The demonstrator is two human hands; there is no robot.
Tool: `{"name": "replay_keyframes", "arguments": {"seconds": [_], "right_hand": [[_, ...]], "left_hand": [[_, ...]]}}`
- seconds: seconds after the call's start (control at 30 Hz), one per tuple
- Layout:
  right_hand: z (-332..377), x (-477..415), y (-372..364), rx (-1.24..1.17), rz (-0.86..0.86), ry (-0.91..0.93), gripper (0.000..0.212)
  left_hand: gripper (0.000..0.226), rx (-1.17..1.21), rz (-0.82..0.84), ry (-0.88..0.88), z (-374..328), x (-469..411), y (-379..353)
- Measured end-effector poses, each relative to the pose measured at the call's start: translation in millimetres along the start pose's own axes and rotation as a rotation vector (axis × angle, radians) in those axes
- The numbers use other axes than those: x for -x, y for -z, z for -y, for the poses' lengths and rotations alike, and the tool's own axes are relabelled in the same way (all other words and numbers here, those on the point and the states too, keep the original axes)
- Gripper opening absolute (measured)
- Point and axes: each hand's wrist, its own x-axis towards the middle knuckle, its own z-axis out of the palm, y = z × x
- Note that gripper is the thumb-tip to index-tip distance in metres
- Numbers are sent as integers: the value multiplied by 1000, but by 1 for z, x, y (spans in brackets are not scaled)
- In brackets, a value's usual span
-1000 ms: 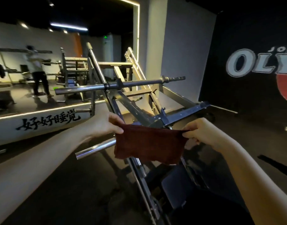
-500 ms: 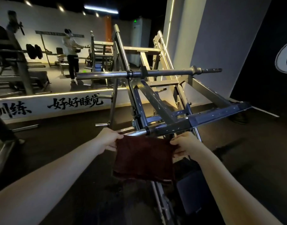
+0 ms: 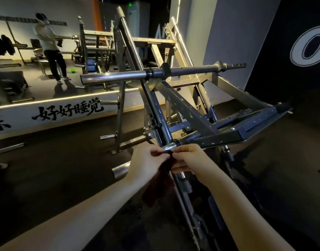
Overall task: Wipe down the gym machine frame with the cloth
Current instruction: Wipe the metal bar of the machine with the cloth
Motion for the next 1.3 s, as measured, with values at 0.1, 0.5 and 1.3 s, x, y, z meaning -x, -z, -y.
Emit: {"name": "replay_keyframes", "arguments": {"seconds": [0.1, 0.5, 1.3], "right_hand": [[5, -6, -14, -68, -22, 3, 15], [7, -47, -12, -59, 50, 112, 19], [22, -233, 80, -285, 276, 225, 61]], "left_hand": [[12, -13, 65, -93, 9, -3, 13], [26, 345, 216, 214, 42, -47, 46], [21, 479, 73, 349, 50, -251, 0]]}}
